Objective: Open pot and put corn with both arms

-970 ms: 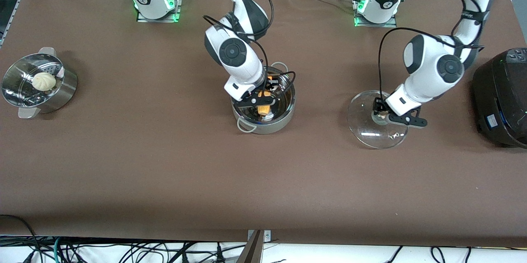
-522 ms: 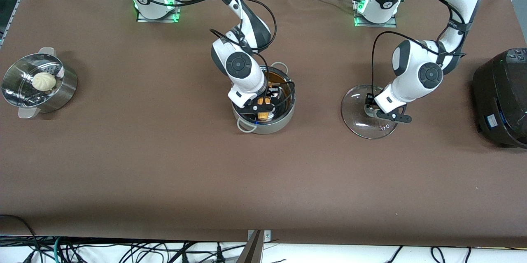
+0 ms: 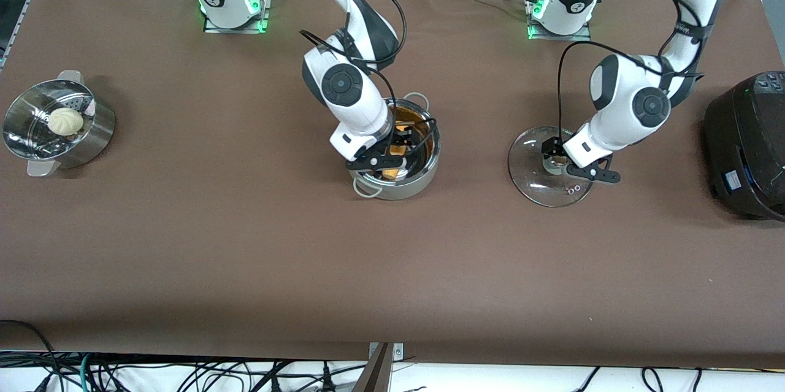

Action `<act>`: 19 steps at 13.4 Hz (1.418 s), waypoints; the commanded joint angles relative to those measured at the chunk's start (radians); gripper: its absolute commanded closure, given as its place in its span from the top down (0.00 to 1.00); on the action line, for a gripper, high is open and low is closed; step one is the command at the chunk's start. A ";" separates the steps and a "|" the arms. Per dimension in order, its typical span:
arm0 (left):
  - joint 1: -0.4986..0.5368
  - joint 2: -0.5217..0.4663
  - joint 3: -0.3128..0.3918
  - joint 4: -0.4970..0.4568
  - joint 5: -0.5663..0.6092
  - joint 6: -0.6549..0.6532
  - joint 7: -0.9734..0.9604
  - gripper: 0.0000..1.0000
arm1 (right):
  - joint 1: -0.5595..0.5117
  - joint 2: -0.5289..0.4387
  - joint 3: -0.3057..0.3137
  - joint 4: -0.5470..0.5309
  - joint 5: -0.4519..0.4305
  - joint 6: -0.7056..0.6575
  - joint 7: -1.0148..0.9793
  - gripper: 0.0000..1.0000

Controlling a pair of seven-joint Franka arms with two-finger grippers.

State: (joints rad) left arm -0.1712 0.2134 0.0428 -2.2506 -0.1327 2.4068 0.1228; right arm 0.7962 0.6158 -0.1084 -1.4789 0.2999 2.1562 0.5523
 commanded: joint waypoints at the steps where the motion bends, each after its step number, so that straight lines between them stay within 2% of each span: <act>1: 0.010 -0.133 0.011 0.031 -0.007 -0.154 0.009 1.00 | -0.003 -0.083 -0.057 -0.008 -0.008 -0.093 -0.014 1.00; 3: 0.035 -0.166 0.009 0.145 0.002 -0.346 0.008 1.00 | -0.003 -0.140 -0.121 -0.009 -0.013 -0.154 -0.037 1.00; 4: 0.048 -0.170 0.009 0.229 0.045 -0.447 0.008 1.00 | -0.003 -0.163 -0.169 -0.011 -0.028 -0.214 -0.090 1.00; 7: 0.053 -0.177 0.009 0.446 0.114 -0.700 -0.003 1.00 | -0.002 -0.195 -0.333 -0.011 -0.132 -0.346 -0.263 1.00; 10: 0.053 -0.180 0.009 0.595 0.142 -0.877 -0.089 1.00 | -0.003 -0.248 -0.494 -0.009 -0.142 -0.447 -0.426 1.00; 11: 0.059 -0.180 0.009 0.632 0.142 -0.906 -0.101 1.00 | -0.040 -0.298 -0.502 -0.009 -0.146 -0.455 -0.442 1.00; 12: 0.065 -0.180 0.009 0.646 0.142 -0.914 -0.103 1.00 | -0.114 -0.324 -0.464 -0.011 -0.143 -0.466 -0.449 1.00; 14: 0.076 -0.180 0.009 0.654 0.139 -0.916 -0.104 1.00 | -0.320 -0.402 -0.288 -0.011 -0.163 -0.492 -0.448 1.00; 16: 0.085 -0.180 0.009 0.655 0.130 -0.916 -0.107 1.00 | -0.498 -0.484 -0.097 -0.024 -0.261 -0.519 -0.454 1.00; 17: 0.091 -0.180 0.009 0.660 0.130 -0.916 -0.109 1.00 | -0.585 -0.505 0.024 -0.029 -0.342 -0.568 -0.459 1.00; 18: 0.091 -0.178 0.009 0.660 0.128 -0.916 -0.110 1.00 | -0.671 -0.534 0.120 -0.064 -0.376 -0.622 -0.443 1.00; 19: 0.091 -0.177 0.009 0.660 0.128 -0.916 -0.110 1.00 | -0.707 -0.598 0.139 -0.168 -0.369 -0.578 -0.442 1.00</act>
State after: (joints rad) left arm -0.0868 0.0188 0.0597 -1.6275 -0.0161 1.5135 0.0240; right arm 0.1805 0.1149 -0.0707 -1.4966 -0.0336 1.5534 0.1008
